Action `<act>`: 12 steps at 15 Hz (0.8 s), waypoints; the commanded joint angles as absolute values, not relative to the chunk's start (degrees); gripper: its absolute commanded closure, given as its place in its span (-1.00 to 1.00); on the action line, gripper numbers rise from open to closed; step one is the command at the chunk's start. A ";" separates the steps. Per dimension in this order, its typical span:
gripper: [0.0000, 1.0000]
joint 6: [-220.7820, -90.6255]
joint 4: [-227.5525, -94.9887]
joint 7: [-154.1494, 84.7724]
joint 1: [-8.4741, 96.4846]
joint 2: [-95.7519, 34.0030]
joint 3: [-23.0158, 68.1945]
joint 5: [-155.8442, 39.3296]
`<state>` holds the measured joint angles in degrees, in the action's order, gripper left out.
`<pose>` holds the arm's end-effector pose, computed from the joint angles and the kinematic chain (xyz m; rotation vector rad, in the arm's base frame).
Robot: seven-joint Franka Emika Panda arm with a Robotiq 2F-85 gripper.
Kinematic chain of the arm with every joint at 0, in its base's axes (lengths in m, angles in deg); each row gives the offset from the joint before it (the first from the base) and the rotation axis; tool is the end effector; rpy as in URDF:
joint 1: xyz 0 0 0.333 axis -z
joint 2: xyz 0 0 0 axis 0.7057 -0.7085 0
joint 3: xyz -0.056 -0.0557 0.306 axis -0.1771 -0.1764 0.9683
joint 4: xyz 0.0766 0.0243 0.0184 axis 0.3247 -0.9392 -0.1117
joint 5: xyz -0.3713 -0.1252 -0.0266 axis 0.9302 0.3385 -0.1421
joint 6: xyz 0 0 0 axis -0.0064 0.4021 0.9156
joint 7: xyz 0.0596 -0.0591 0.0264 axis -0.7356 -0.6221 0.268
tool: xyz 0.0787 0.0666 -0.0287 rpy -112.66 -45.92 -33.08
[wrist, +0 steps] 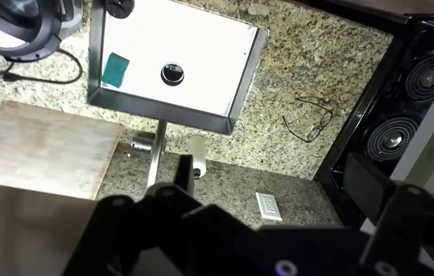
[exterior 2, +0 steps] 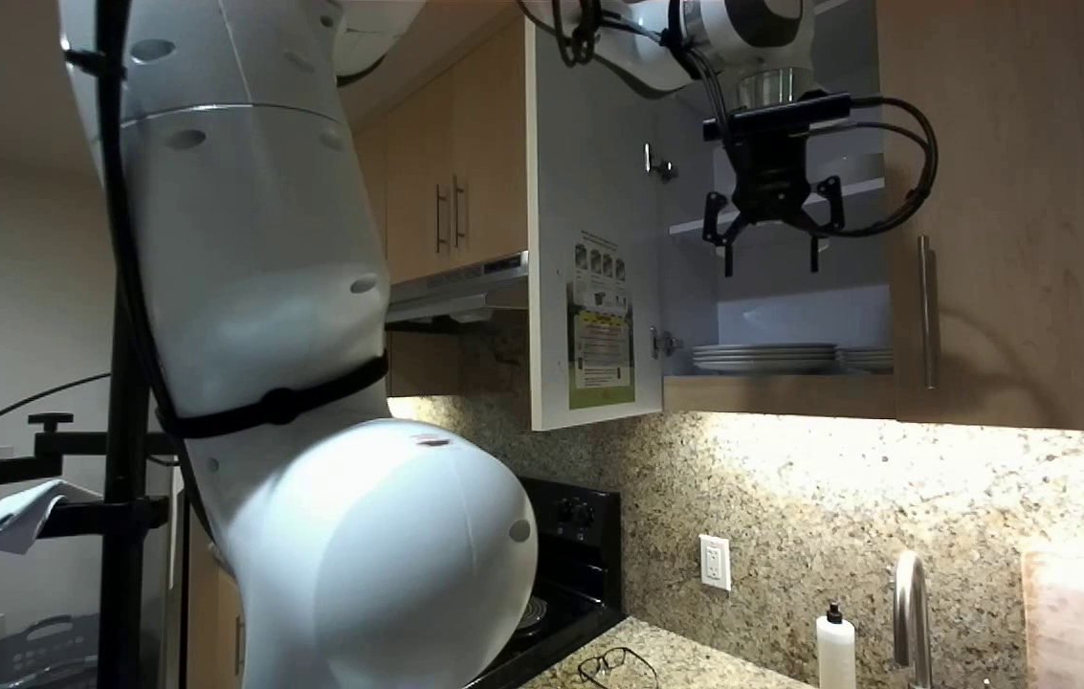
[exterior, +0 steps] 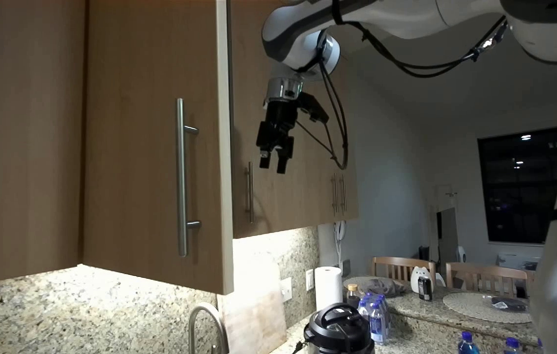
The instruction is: Open the cupboard door
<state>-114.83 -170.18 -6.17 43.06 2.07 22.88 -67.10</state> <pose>0.4675 -0.0097 0.6842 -2.9882 -0.5869 -0.2706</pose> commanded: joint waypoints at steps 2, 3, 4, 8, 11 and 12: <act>-1.00 -114.41 -176.36 -10.92 45.13 6.87 21.62 -65.94; -1.00 -114.31 -177.06 -11.32 45.46 7.38 21.24 -66.01; -1.00 -114.34 -177.66 -11.72 45.78 7.85 20.95 -66.03; -1.00 -114.41 -179.25 -12.55 46.58 9.24 19.94 -66.01; -1.00 -114.63 -177.66 -10.66 46.12 7.73 19.25 -67.03; -1.00 -114.63 -177.75 -10.67 46.15 7.87 19.14 -67.03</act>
